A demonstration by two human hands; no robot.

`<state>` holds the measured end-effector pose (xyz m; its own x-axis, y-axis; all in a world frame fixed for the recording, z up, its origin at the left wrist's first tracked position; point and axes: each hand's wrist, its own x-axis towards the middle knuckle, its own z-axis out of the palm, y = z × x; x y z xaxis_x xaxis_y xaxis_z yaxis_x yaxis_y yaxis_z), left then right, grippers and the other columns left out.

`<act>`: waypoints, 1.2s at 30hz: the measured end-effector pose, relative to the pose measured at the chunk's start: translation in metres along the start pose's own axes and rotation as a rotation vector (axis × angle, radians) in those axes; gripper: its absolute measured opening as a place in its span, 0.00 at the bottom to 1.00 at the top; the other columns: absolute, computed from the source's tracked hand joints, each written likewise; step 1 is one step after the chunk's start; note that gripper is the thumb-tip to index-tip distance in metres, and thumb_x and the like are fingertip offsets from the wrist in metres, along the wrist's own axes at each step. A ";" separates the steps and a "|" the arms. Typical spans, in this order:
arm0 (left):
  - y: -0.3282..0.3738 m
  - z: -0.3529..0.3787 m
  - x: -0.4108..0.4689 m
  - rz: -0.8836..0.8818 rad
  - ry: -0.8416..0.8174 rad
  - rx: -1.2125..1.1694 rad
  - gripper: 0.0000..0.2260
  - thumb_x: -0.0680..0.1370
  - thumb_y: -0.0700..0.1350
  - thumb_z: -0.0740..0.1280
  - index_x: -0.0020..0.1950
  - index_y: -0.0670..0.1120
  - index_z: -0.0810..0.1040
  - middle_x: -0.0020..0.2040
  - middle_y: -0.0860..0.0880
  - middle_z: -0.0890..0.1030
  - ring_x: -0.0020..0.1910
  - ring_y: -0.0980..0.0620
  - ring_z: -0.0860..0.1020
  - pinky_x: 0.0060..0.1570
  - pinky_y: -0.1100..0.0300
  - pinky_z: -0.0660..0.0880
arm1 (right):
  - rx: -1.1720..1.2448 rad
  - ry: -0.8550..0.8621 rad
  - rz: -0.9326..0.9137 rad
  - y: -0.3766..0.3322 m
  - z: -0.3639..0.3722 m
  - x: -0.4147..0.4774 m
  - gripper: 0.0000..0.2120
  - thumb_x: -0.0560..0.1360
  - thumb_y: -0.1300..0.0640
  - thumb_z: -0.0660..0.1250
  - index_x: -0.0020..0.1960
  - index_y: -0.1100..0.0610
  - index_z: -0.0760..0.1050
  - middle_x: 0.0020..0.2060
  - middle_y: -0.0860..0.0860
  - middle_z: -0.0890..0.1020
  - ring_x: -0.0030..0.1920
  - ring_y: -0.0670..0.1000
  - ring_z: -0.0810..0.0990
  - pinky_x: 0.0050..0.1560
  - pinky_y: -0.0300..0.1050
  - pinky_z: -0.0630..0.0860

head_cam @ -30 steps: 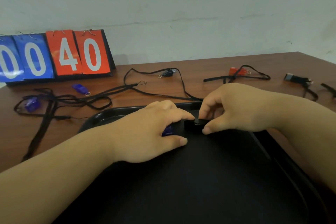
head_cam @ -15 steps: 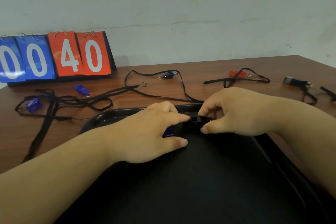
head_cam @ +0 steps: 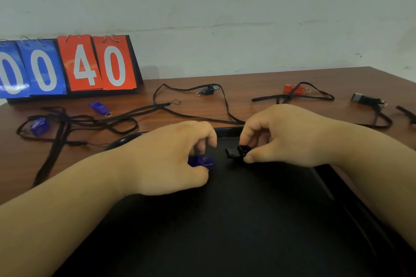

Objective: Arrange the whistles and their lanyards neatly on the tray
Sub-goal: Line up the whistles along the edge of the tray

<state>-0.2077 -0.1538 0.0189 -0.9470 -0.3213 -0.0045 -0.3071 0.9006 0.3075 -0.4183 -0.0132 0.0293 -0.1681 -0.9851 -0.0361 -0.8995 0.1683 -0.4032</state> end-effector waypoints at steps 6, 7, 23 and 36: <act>0.002 0.004 0.006 -0.043 0.061 -0.091 0.13 0.78 0.49 0.73 0.59 0.64 0.76 0.51 0.63 0.79 0.49 0.72 0.75 0.41 0.71 0.72 | -0.002 0.016 0.050 0.004 -0.005 -0.001 0.10 0.69 0.44 0.79 0.48 0.43 0.82 0.39 0.39 0.83 0.40 0.33 0.80 0.37 0.28 0.72; 0.005 0.004 0.008 -0.050 0.058 -0.109 0.13 0.79 0.49 0.72 0.59 0.63 0.76 0.51 0.63 0.79 0.48 0.72 0.75 0.41 0.71 0.72 | -0.003 0.011 0.059 0.006 -0.008 -0.002 0.10 0.69 0.45 0.79 0.48 0.43 0.82 0.39 0.40 0.83 0.40 0.34 0.81 0.38 0.29 0.72; 0.029 -0.011 0.042 -0.086 -0.111 -0.037 0.19 0.77 0.46 0.74 0.64 0.61 0.76 0.53 0.60 0.79 0.52 0.61 0.79 0.50 0.67 0.75 | -0.163 0.091 0.201 0.036 -0.030 -0.006 0.17 0.69 0.44 0.79 0.56 0.46 0.81 0.52 0.44 0.81 0.51 0.48 0.81 0.57 0.48 0.79; 0.023 -0.012 0.017 -0.051 0.401 -0.482 0.10 0.74 0.44 0.77 0.51 0.56 0.82 0.47 0.62 0.84 0.46 0.61 0.83 0.48 0.69 0.78 | 0.238 0.295 -0.076 -0.021 0.000 -0.010 0.10 0.70 0.51 0.79 0.46 0.44 0.79 0.40 0.42 0.84 0.42 0.39 0.83 0.46 0.37 0.80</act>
<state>-0.2293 -0.1418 0.0378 -0.7942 -0.5296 0.2978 -0.1856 0.6781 0.7111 -0.3978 -0.0064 0.0378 -0.2440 -0.9363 0.2525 -0.8007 0.0476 -0.5971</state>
